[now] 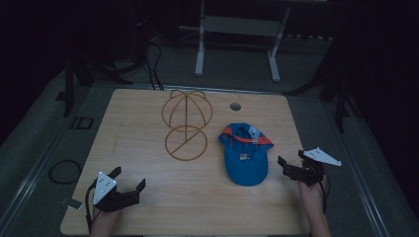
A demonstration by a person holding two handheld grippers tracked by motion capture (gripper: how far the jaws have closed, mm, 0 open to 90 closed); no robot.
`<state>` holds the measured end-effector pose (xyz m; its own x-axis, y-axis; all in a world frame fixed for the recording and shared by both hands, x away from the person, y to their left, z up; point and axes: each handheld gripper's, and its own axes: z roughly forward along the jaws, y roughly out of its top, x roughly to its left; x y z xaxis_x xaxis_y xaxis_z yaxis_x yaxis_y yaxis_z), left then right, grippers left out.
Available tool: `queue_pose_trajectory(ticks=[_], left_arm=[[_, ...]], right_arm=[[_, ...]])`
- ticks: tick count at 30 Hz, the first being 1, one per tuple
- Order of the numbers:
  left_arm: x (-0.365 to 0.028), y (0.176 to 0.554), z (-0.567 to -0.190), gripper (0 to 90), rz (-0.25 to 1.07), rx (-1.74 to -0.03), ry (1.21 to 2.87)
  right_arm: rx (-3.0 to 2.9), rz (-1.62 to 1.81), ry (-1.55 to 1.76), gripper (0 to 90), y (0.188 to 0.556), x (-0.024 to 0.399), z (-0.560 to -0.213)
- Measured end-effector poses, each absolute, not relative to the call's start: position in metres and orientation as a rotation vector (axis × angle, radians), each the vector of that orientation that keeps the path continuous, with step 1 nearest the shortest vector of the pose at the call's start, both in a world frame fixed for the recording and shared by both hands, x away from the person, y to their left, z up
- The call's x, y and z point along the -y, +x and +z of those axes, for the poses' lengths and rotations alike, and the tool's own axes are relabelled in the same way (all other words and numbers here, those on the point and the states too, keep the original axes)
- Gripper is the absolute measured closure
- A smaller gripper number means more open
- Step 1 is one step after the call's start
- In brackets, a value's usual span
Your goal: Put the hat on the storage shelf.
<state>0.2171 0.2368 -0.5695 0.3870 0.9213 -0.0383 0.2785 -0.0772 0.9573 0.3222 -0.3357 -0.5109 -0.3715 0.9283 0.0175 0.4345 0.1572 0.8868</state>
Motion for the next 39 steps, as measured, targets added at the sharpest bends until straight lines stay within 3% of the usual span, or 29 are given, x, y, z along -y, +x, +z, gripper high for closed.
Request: queue_pose_trajectory(ticks=[14, 32, 34, 39], left_arm=[[-0.232, 0.214, -0.567, 2.6, 0.777, -1.041, 1.664], [-0.227, 0.215, -0.569, 2.6, 0.743, -0.993, 1.727], [-0.227, 0.216, -0.569, 2.6, 0.735, -0.986, 1.735], [-0.225, 0.216, -0.569, 2.6, 0.727, -0.979, 1.742]], right_arm=[[-1.927, 1.223, 1.303, 13.0, 0.356, 0.320, -0.496], [-2.079, 1.145, 1.262, 15.2, 0.417, 0.276, -0.503], [-2.091, 1.149, 1.269, 20.5, 0.424, 0.272, -0.504], [-2.114, 1.116, 1.281, 21.3, 0.440, 0.264, -0.511]])
